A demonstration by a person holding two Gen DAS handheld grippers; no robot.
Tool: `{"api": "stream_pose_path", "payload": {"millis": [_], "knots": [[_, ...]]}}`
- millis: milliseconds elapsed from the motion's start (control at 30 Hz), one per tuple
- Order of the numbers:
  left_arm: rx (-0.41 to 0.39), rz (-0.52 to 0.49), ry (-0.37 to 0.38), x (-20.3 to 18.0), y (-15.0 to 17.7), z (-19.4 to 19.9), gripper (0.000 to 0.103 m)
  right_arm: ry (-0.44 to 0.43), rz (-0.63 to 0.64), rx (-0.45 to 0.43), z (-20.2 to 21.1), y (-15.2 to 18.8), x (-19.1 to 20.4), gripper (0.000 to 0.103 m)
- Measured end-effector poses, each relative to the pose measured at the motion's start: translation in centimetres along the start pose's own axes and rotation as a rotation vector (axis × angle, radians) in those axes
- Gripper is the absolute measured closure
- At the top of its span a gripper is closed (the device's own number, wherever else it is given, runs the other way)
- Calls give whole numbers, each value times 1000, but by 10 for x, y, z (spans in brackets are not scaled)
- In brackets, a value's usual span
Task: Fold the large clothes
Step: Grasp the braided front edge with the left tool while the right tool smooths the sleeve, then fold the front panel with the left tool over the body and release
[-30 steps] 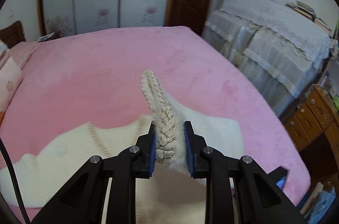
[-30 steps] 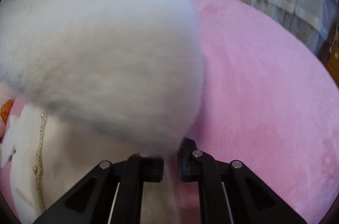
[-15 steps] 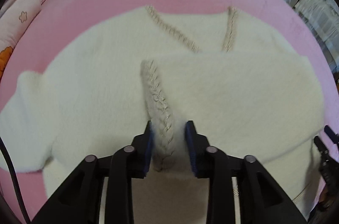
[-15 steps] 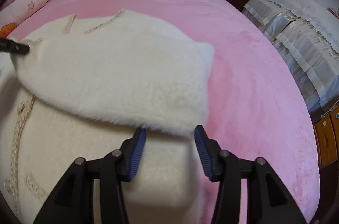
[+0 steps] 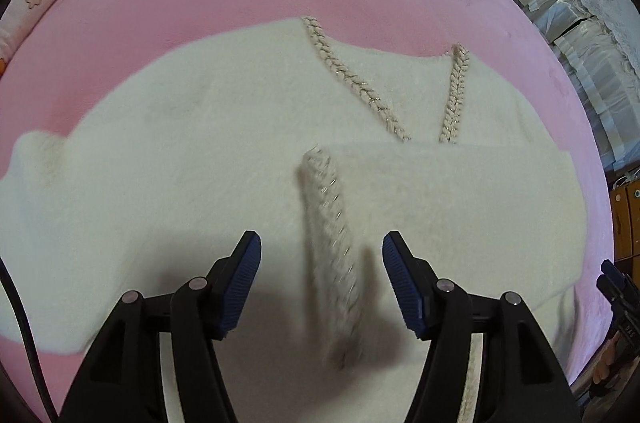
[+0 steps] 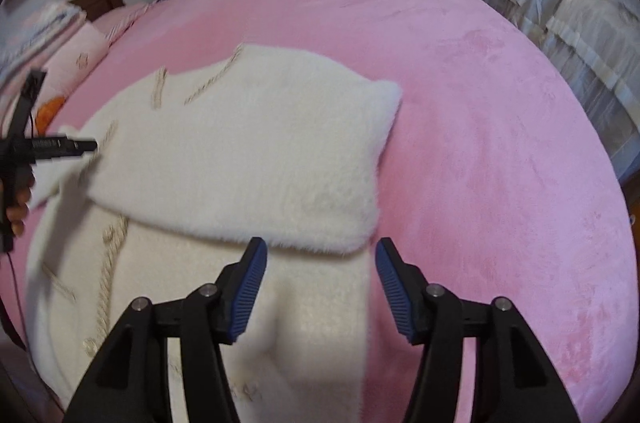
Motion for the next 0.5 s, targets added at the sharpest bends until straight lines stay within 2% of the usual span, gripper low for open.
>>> {"api": "stream_pose_path", "payload": {"millis": [200, 300, 333, 367, 500], "knots": [[-1, 9, 2, -13, -22, -33, 42, -41, -175, 9, -29, -43, -34, 42], [-23, -17, -23, -23, -34, -36, 62, -49, -255, 36, -54, -62, -50, 42], [-31, -31, -50, -25, -37, -35, 79, -55, -280, 44, -63, -67, -54, 42], [-34, -44, -75, -26, -40, -32, 90, -63, -302, 51, -72, -72, -57, 42], [-81, -89, -120, -38, -53, -18, 90, -82, -368, 78, -106, -89, -65, 42]]}}
Point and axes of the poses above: each gripper's, at about its wrist camera, not at the fingertips, and z roughly against the way its jaws point, x to its left, y to its underside, the point moved 6 cm from there along -z, roughly the way its jaws point, and after that the axes turned 7 degrees about -z, right-handed, at the moved point
